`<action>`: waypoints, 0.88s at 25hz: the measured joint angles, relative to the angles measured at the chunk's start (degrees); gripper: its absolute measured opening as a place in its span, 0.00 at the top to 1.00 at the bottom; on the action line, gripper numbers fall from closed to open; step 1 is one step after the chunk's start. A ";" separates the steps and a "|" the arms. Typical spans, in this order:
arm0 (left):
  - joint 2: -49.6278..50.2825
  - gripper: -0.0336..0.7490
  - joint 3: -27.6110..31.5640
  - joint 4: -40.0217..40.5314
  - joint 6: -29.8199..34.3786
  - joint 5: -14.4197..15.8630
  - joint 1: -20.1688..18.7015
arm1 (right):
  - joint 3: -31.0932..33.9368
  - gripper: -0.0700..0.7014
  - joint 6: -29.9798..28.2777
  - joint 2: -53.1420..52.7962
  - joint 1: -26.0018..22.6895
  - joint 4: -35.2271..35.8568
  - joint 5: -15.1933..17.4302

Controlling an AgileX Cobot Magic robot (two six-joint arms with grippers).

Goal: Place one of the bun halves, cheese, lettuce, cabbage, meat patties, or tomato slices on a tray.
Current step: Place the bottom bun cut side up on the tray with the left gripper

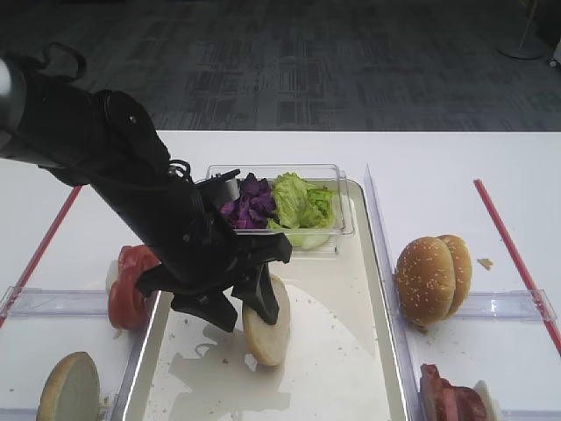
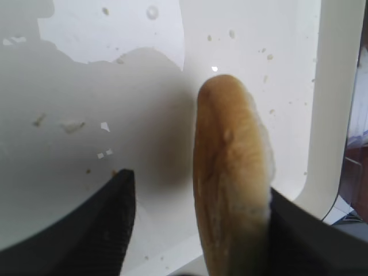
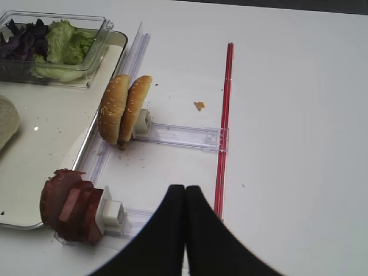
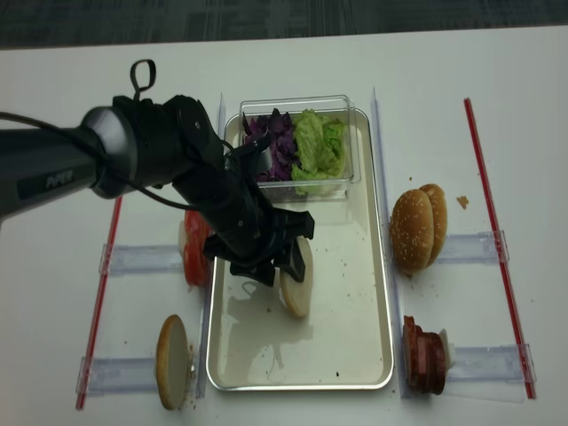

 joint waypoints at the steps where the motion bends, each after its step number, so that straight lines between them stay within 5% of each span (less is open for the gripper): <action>1: 0.00 0.49 0.00 0.00 0.00 0.00 0.00 | 0.00 0.44 0.00 0.00 0.00 0.00 0.00; 22: 0.00 0.49 0.00 1.31 -0.73 0.23 0.00 | 0.00 0.44 0.00 0.00 0.00 0.00 0.00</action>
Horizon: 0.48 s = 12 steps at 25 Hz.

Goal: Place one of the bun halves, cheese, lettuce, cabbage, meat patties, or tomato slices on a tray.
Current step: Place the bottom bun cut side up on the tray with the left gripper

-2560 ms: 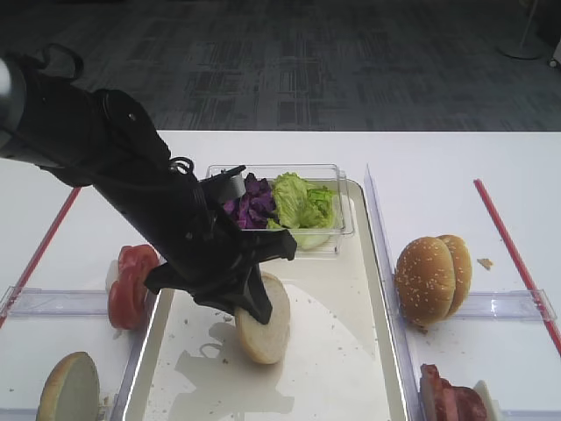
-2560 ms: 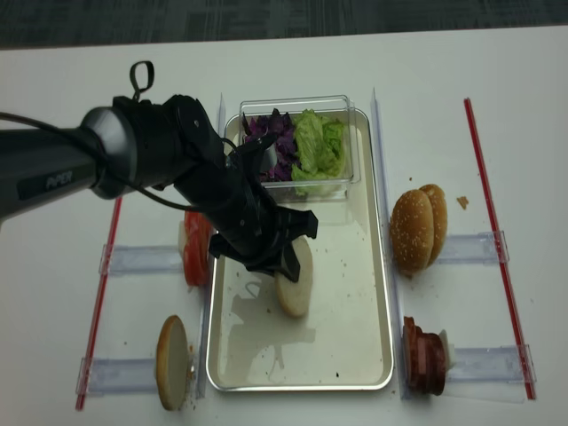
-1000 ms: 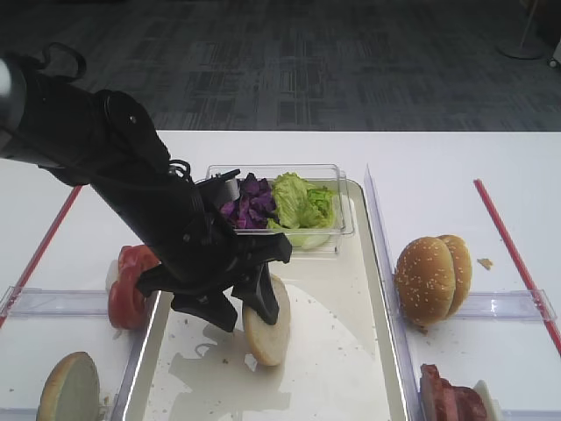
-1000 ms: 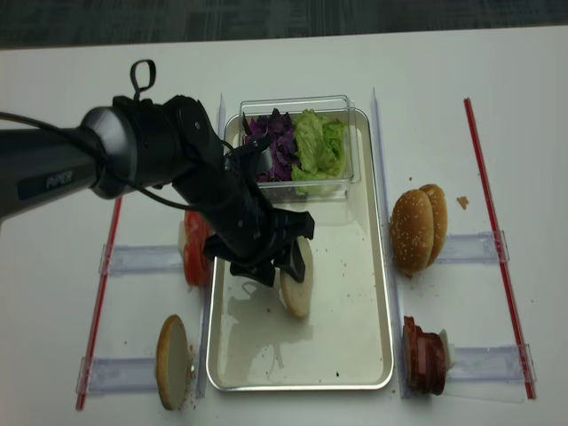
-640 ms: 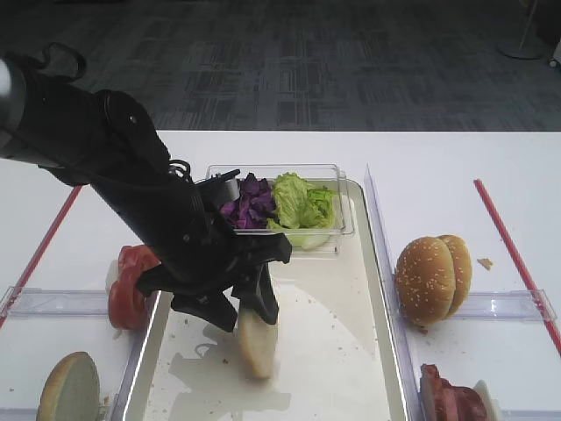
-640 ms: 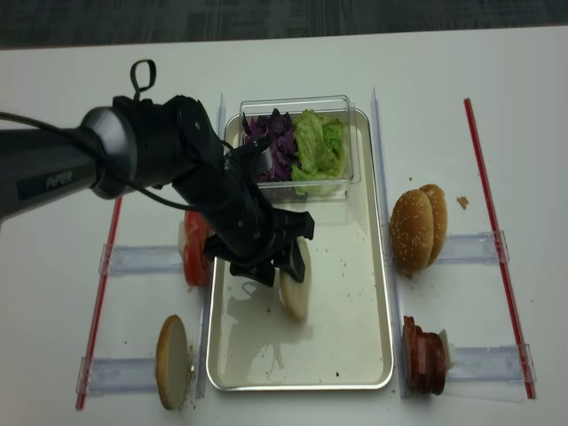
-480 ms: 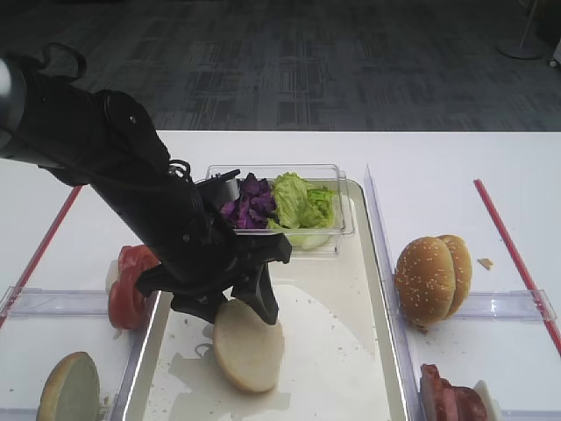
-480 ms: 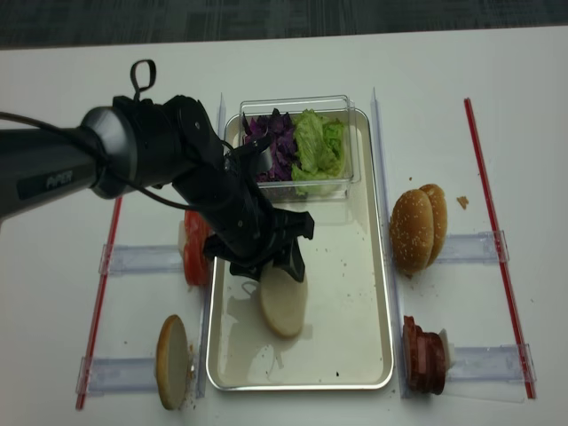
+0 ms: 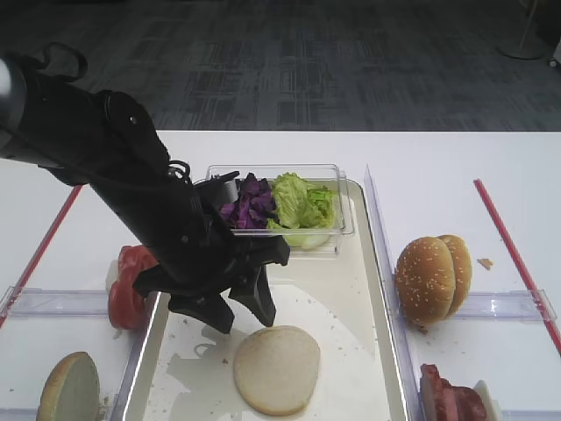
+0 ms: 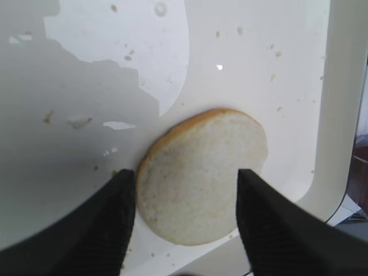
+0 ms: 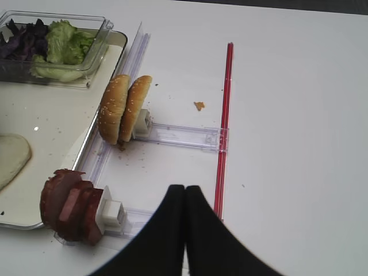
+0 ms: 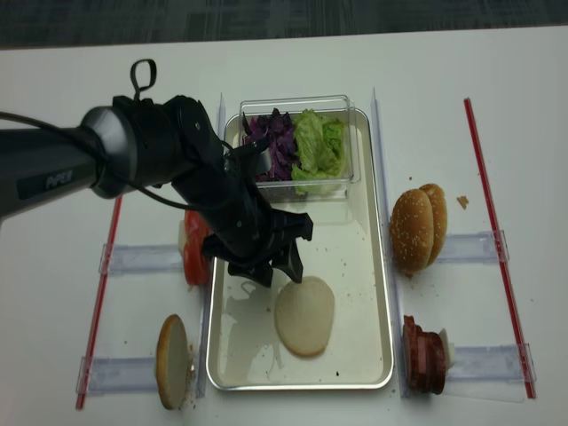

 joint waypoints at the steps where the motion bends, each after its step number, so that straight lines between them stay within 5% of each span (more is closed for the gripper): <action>1: 0.00 0.49 0.00 0.00 0.00 0.00 0.00 | 0.00 0.44 0.00 0.00 0.00 0.00 0.00; 12: -1.07 0.49 0.00 0.04 -0.29 0.11 0.40 | 0.00 0.44 0.00 0.00 0.00 0.00 0.00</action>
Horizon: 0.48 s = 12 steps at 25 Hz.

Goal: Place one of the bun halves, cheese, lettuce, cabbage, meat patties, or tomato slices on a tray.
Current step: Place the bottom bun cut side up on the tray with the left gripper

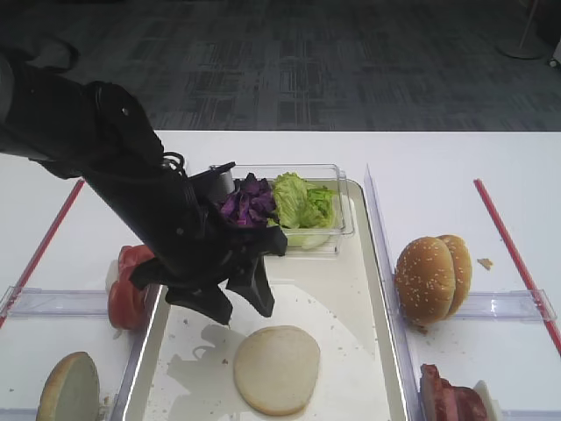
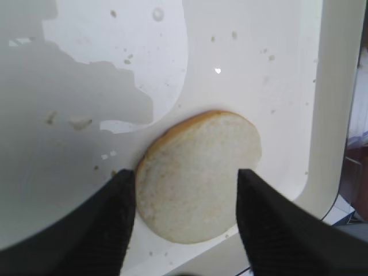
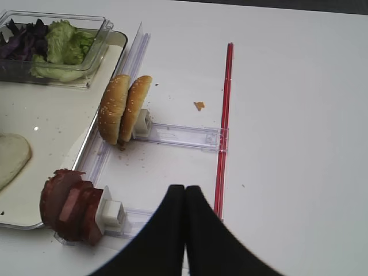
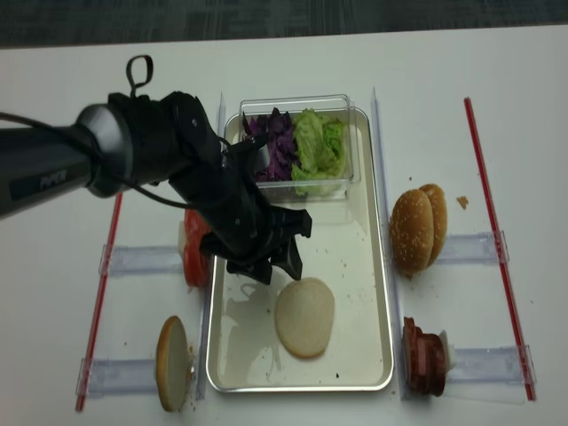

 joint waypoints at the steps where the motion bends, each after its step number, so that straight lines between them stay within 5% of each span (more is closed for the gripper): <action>1: -0.47 0.49 0.00 0.09 0.01 0.00 0.25 | 0.00 0.44 0.00 0.00 0.00 0.00 0.00; 12: -6.01 0.49 -1.12 0.54 -1.55 2.21 1.01 | 0.00 0.44 0.00 0.00 0.00 0.00 0.00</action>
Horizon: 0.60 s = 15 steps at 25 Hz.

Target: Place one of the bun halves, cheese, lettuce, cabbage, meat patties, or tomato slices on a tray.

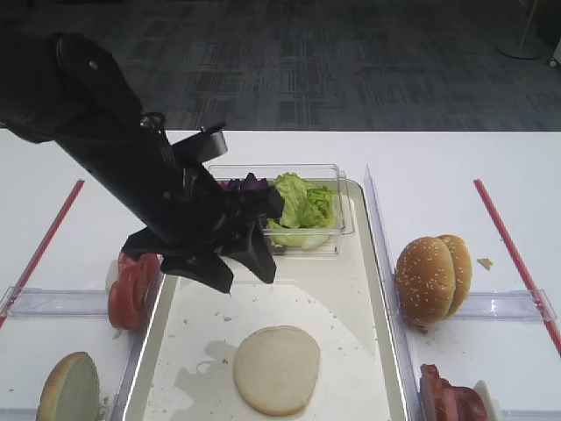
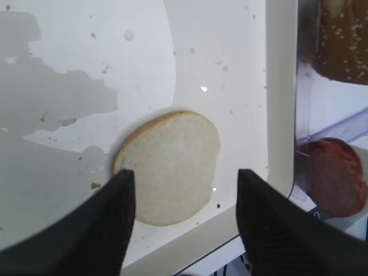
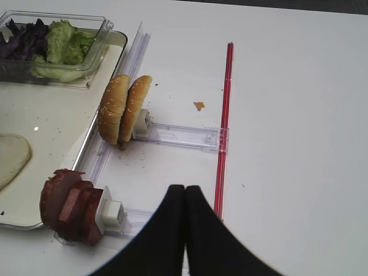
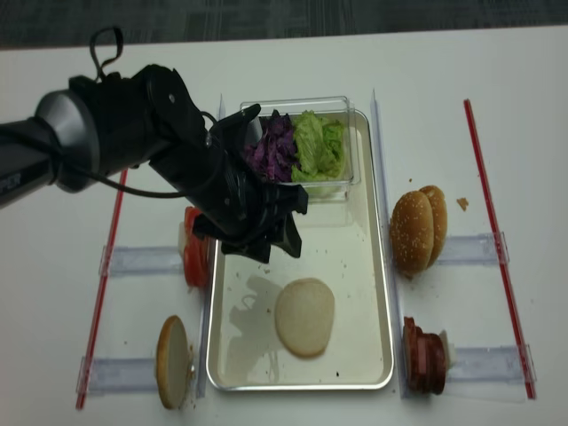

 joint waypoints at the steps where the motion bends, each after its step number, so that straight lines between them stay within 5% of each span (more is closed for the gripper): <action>1: -0.40 0.49 -0.78 0.30 -0.33 0.52 0.00 | 0.00 0.44 0.00 0.00 0.00 0.00 0.00; 15: -4.72 0.49 -17.31 10.13 -10.02 12.77 0.00 | 0.00 0.44 0.11 0.00 0.00 0.00 0.00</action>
